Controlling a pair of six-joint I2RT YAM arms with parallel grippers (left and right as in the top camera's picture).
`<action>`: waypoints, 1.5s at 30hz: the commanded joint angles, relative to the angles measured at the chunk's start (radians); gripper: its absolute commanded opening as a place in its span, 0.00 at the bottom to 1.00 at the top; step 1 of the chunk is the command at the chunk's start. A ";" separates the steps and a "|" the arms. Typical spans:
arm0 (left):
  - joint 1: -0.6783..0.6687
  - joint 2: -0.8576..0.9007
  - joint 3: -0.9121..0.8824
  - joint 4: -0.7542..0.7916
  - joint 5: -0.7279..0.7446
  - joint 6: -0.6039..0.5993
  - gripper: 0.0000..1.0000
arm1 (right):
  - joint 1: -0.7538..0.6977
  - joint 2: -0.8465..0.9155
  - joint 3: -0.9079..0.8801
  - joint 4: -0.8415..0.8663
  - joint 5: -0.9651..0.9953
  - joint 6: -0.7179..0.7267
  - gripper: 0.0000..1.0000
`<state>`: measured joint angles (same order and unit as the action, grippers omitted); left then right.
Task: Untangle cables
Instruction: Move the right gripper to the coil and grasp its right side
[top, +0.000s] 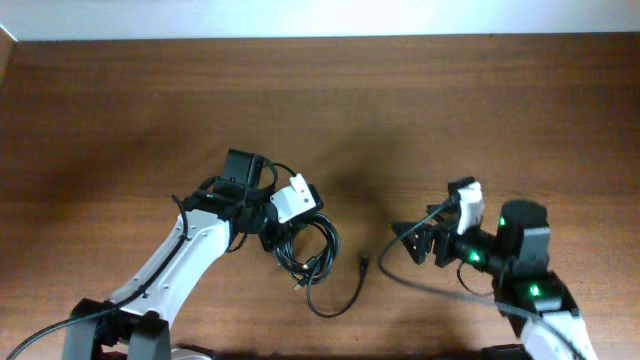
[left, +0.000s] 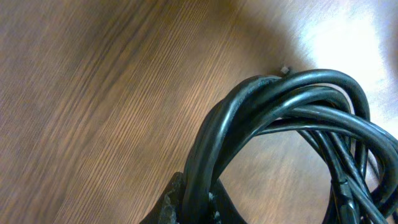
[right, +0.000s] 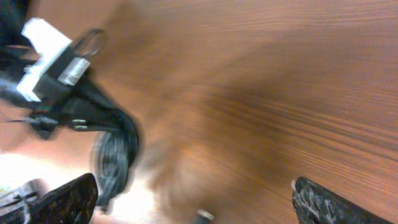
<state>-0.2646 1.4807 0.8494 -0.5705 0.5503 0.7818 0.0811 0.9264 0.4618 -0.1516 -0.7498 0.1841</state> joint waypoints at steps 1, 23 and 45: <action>-0.002 -0.015 0.016 0.013 0.220 0.009 0.00 | -0.004 0.102 0.055 0.085 -0.372 0.088 0.99; 0.154 -0.017 0.016 0.112 0.657 0.005 0.00 | 0.169 0.158 0.055 0.187 -0.234 0.200 0.96; 0.153 -0.017 0.016 0.080 0.701 -0.006 0.00 | 0.312 0.170 0.055 0.277 -0.042 0.401 0.78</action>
<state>-0.1108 1.4807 0.8497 -0.4858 1.1793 0.7853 0.3870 1.0840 0.4995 0.1249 -0.8082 0.5846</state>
